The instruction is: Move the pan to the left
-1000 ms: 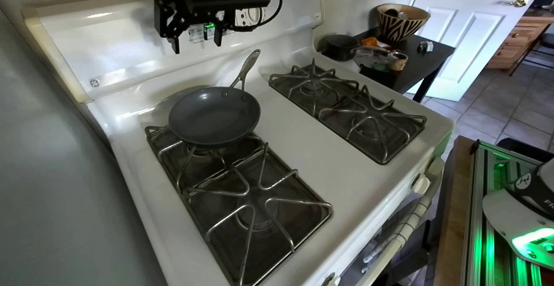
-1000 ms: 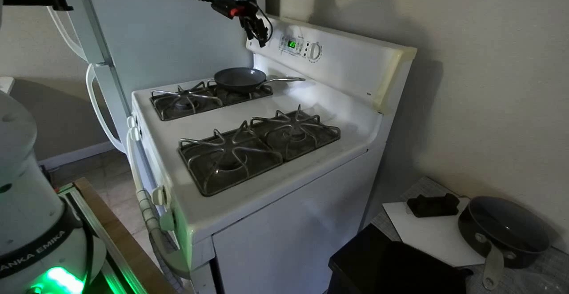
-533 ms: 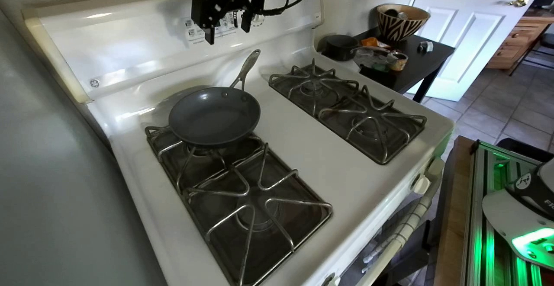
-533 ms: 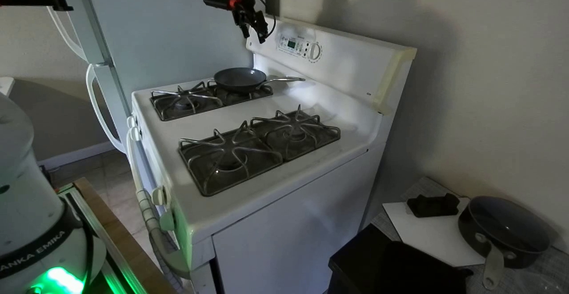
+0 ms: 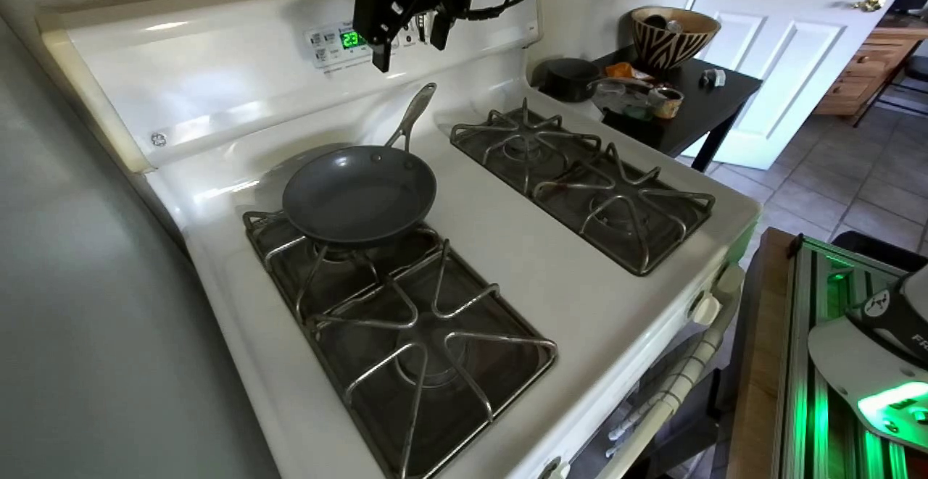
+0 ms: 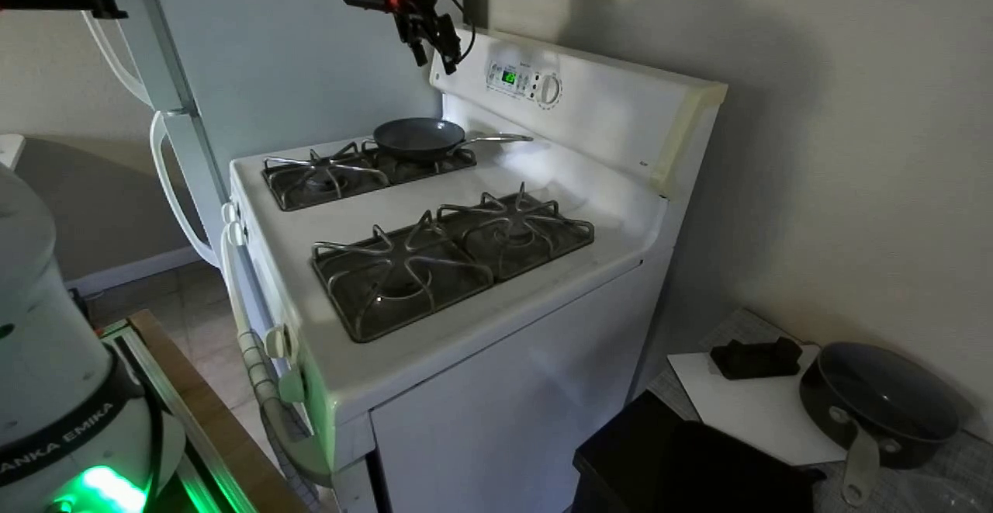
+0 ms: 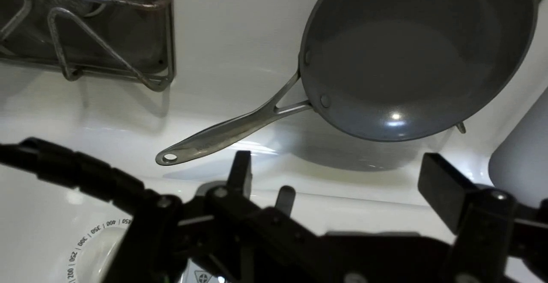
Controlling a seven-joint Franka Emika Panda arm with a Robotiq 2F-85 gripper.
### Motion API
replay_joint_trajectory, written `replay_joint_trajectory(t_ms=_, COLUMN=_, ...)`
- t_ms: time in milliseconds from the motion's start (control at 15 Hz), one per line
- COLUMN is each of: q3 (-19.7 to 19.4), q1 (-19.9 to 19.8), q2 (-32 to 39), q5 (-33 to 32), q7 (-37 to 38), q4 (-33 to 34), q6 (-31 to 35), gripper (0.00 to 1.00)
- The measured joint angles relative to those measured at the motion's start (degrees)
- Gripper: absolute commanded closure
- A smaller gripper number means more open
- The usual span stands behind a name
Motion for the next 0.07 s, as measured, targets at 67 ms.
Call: replay_joint_trajectory(t_ms=67, q3=0.0, q1=0.0, q2=0.0, q5=-0.02, q7=-0.01, q4=-0.02, q6=0.0, gripper=0.0)
